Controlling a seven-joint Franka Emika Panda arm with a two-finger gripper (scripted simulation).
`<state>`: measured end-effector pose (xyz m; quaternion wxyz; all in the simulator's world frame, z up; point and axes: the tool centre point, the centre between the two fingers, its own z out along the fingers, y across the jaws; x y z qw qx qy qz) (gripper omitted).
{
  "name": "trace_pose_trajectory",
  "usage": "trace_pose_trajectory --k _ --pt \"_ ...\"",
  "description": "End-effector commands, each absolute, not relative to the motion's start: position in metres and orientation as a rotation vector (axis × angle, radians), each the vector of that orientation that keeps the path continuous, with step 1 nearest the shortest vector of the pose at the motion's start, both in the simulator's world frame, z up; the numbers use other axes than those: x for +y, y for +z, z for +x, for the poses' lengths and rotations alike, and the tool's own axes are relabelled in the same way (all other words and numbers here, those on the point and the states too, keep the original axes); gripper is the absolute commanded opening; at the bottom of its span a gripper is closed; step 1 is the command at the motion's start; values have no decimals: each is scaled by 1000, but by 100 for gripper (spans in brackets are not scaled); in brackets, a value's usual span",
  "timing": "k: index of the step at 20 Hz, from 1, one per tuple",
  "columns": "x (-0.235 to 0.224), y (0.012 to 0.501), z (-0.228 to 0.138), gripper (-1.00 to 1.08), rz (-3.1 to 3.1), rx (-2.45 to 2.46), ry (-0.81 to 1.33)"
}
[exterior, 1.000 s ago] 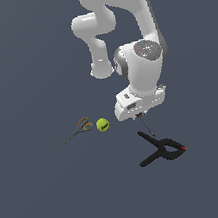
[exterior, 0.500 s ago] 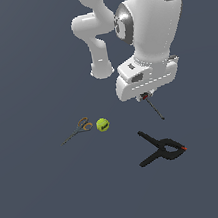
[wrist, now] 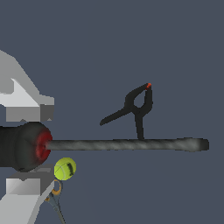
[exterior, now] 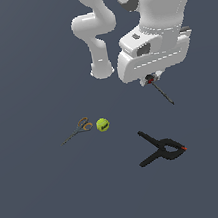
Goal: Pick up a designated object from a clutter of objects.
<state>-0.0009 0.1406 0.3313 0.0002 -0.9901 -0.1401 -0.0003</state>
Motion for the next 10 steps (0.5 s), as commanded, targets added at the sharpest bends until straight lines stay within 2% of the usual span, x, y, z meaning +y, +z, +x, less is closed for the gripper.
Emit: trace_pose_trajectory --k 1,10 --pt "142 342 0 -100 -3110 -440 0" --pt "143 351 1 -100 -3111 -439 0"
